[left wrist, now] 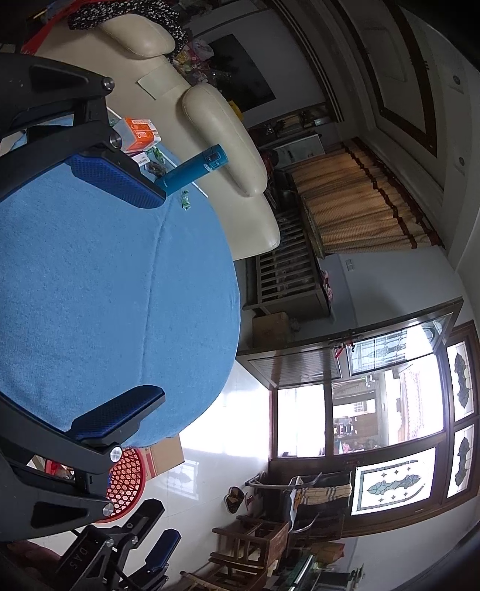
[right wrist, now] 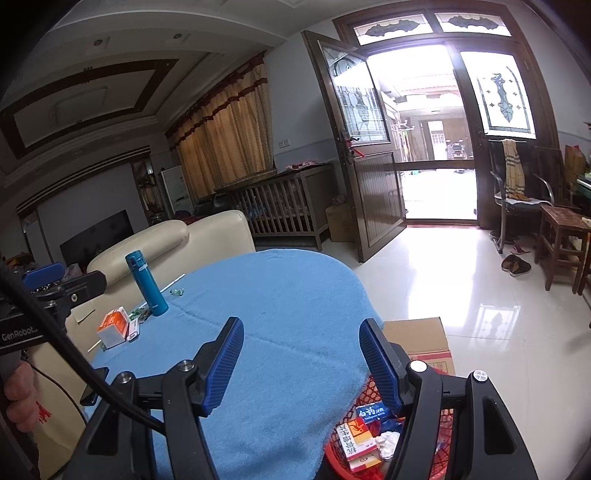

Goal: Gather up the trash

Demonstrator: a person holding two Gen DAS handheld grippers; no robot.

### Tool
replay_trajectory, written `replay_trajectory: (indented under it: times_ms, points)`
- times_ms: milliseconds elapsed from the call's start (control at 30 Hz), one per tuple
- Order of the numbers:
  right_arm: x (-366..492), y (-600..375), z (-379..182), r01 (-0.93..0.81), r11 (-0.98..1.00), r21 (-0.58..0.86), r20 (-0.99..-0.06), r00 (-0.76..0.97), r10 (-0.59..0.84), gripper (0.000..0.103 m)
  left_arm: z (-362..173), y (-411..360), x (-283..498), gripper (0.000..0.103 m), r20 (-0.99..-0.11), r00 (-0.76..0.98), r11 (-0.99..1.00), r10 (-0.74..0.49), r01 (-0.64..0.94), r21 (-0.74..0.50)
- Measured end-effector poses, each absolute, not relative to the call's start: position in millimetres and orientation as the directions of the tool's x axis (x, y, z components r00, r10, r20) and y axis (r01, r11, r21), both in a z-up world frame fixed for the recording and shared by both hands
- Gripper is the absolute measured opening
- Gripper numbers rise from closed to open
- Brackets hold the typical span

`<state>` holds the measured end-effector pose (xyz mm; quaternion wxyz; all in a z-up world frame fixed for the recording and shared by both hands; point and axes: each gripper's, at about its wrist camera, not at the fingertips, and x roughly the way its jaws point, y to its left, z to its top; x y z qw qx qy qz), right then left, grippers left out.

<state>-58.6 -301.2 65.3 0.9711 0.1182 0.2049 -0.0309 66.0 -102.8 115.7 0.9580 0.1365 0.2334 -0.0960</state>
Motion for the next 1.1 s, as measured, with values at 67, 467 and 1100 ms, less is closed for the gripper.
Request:
replay_trajectory:
  times_ms: [67,467,1100]
  points:
    - [-56.7,-293.8,67.0,0.099,0.975,0.201,-0.406,0.914,-0.009,0.069,116.1,-96.7,65.5,0.097,-0.465,0.878,0.949,-0.113,0.234,0.211]
    - [-46.7,-252.2,74.5,0.025,0.989,0.143,-0.406,0.913,0.036,0.069,108.9,-59.8,70.2,0.097,-0.462,0.885,0.971,-0.056,0.155,0.18]
    - [5.5,-202.9,51.1,-0.043,0.996,0.081,-0.493,0.867,0.077,0.069,81.7,-20.8,109.8,0.097,-0.516,0.857,0.984,-0.021,0.11,0.142]
